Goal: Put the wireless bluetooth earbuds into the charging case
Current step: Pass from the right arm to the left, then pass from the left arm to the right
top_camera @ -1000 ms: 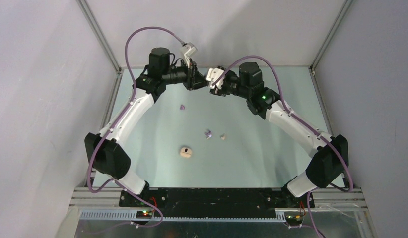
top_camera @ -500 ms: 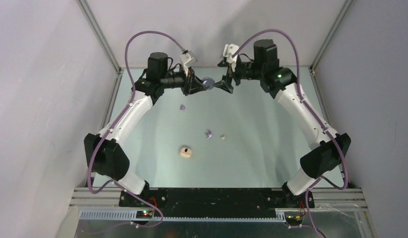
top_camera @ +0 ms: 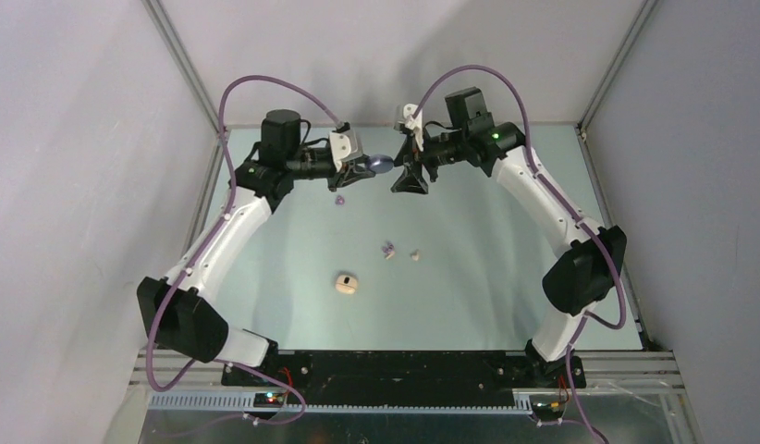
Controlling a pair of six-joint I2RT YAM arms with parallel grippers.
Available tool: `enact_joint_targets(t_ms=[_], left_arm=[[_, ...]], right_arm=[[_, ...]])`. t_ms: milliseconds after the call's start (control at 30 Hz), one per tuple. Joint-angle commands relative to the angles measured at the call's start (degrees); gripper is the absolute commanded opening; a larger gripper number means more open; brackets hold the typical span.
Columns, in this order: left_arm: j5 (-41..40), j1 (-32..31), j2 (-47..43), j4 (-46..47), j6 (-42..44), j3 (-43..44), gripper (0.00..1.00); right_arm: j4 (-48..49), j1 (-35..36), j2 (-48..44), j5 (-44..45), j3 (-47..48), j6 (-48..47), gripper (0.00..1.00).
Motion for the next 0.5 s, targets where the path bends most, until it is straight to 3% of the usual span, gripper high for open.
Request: enact_joint_targets(t_ms=[0,333,467], left_arm=[[2.30,-0.11,-1.88,0.03,5.94,-0.53,0.00],[2.17,-0.12,-1.34,-0.10,5.18,-0.30,0.00],[1.85,-0.16,-1.14,1.25,4.10,-0.76,0.00]], right_arm=[[3.02,1.35,-0.53,1.32,2.03,0.51,0.68],[9.17,2.73,-3.01,1.66,-1.52,0.44,0.64],[9.09,3.15,-3.39,2.95,-2.55,-1.12,0.47]])
